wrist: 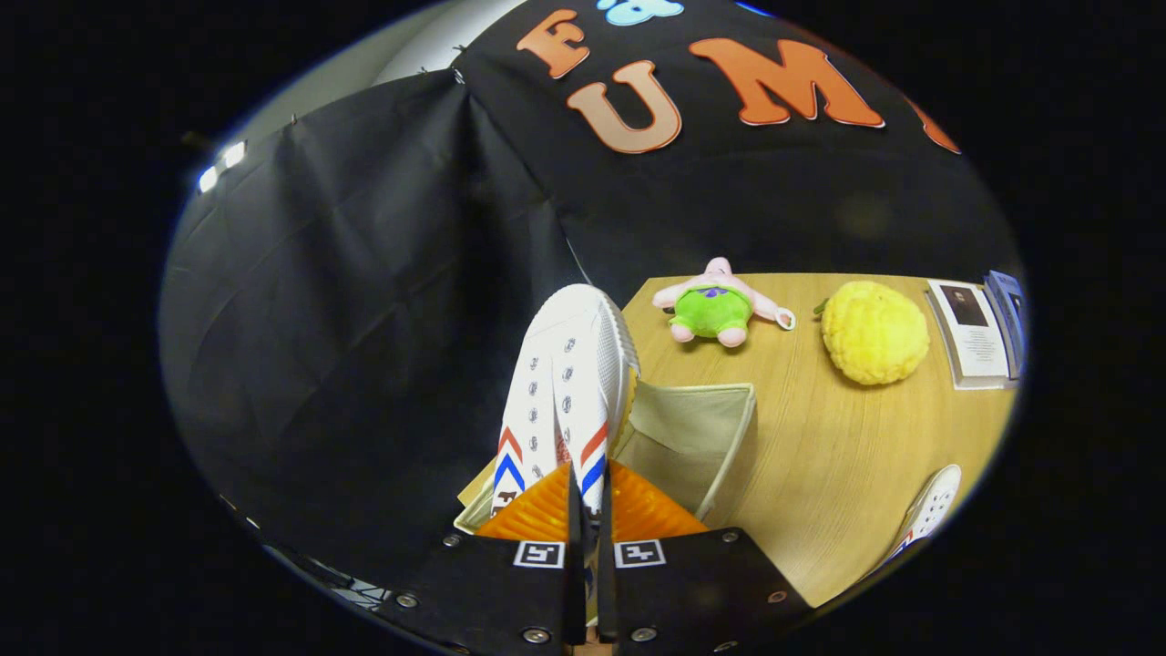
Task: Open the storage box then place both shoes into the box .Put the left shoe in first, then the right shoe, with the right side of both shoes facing outward in a uniform manner.
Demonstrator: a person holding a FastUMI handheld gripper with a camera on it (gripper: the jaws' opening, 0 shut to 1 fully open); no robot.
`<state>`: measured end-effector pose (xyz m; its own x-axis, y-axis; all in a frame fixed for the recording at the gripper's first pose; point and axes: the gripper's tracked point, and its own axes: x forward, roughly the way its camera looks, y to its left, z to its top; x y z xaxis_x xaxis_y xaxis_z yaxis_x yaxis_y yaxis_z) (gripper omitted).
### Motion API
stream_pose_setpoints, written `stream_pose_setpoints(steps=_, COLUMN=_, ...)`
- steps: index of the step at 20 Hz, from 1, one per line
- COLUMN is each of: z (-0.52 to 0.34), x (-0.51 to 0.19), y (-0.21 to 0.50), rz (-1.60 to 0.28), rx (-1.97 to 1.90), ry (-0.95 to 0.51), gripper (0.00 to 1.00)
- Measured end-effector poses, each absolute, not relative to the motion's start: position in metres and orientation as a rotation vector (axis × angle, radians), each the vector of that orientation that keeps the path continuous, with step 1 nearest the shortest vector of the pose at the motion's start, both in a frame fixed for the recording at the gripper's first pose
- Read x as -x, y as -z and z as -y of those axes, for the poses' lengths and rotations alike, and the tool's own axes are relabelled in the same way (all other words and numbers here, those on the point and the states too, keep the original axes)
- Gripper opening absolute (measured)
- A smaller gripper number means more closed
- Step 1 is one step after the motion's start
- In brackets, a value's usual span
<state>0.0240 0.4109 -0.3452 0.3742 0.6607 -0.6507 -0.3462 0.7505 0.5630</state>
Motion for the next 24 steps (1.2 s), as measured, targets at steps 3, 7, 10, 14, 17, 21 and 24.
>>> stream_pose_setpoints(steps=3, z=-0.412, x=-0.022, y=0.369, rz=-1.019, rx=-0.283, ry=-0.638, gripper=0.06)
stream_pose_setpoints(steps=7, z=-0.419, x=-0.007, y=0.397, rz=-1.091, rx=-0.235, ry=-0.672, gripper=0.06)
stream_pose_setpoints(steps=10, z=-0.422, x=0.0, y=0.389, rz=-1.088, rx=-0.239, ry=-0.714, gripper=0.11)
stream_pose_setpoints(steps=14, z=-0.421, x=-0.013, y=0.375, rz=-1.014, rx=-0.319, ry=-0.729, gripper=0.31)
stream_pose_setpoints(steps=17, z=-0.398, x=-0.01, y=0.361, rz=-0.977, rx=-0.327, ry=-0.715, gripper=0.52)
stream_pose_setpoints(steps=21, z=-0.369, x=-0.007, y=0.343, rz=-0.954, rx=-0.362, ry=-0.689, gripper=0.82)
stream_pose_setpoints(steps=24, z=-0.334, x=-0.01, y=0.33, rz=-0.931, rx=-0.392, ry=-0.626, gripper=0.91)
